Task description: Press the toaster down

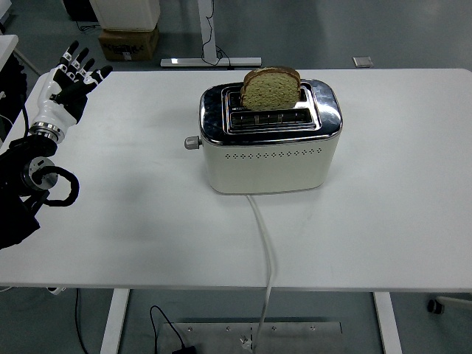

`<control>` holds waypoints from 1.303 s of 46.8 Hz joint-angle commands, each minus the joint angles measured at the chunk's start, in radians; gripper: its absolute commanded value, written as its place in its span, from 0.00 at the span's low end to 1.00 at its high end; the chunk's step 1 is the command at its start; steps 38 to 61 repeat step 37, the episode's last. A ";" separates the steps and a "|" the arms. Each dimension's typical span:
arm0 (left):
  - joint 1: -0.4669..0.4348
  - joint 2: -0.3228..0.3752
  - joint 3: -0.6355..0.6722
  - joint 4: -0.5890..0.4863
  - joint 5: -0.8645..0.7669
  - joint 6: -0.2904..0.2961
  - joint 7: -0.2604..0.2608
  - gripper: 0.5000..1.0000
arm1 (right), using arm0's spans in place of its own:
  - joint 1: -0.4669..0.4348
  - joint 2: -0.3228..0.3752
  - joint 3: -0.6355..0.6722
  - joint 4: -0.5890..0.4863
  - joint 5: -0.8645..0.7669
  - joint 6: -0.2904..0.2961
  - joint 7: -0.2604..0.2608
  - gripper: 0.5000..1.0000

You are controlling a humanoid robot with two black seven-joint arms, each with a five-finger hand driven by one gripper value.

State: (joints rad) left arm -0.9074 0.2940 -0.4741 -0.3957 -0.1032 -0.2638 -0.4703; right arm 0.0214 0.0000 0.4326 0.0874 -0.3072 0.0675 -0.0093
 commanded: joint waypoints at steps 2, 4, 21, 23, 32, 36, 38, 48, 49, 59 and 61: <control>0.007 -0.009 0.000 0.003 -0.009 0.000 0.002 1.00 | -0.005 0.000 0.000 0.000 0.000 0.000 -0.001 1.00; 0.008 -0.012 0.000 0.005 -0.015 0.000 0.002 1.00 | -0.005 0.000 0.001 0.000 0.000 0.000 0.000 1.00; 0.008 -0.029 0.002 0.005 -0.030 0.005 0.002 1.00 | 0.002 0.000 0.003 0.000 0.005 0.000 0.000 1.00; 0.008 -0.030 0.002 0.005 -0.030 0.005 0.004 1.00 | 0.002 0.000 0.005 0.000 0.005 0.000 0.000 1.00; 0.010 -0.033 0.000 0.005 -0.030 0.006 0.032 1.00 | 0.000 0.000 0.005 0.000 0.005 0.000 0.000 1.00; 0.010 -0.032 -0.001 0.005 -0.032 0.006 0.032 1.00 | 0.000 0.000 0.005 0.000 0.005 -0.002 0.000 1.00; 0.010 -0.032 -0.001 0.005 -0.032 0.006 0.032 1.00 | 0.000 0.000 0.005 0.000 0.005 -0.003 0.000 1.00; 0.010 -0.032 -0.001 0.005 -0.032 0.006 0.032 1.00 | 0.000 0.000 0.005 0.000 0.005 -0.003 0.000 1.00; 0.010 -0.032 -0.001 0.005 -0.032 0.006 0.032 1.00 | 0.000 0.000 0.005 0.000 0.005 -0.003 0.000 1.00; 0.010 -0.032 -0.001 0.005 -0.032 0.006 0.032 1.00 | 0.000 0.000 0.005 0.000 0.005 -0.003 0.000 1.00; 0.010 -0.032 -0.001 0.005 -0.032 0.006 0.032 1.00 | 0.000 0.000 0.005 0.000 0.005 -0.003 0.000 1.00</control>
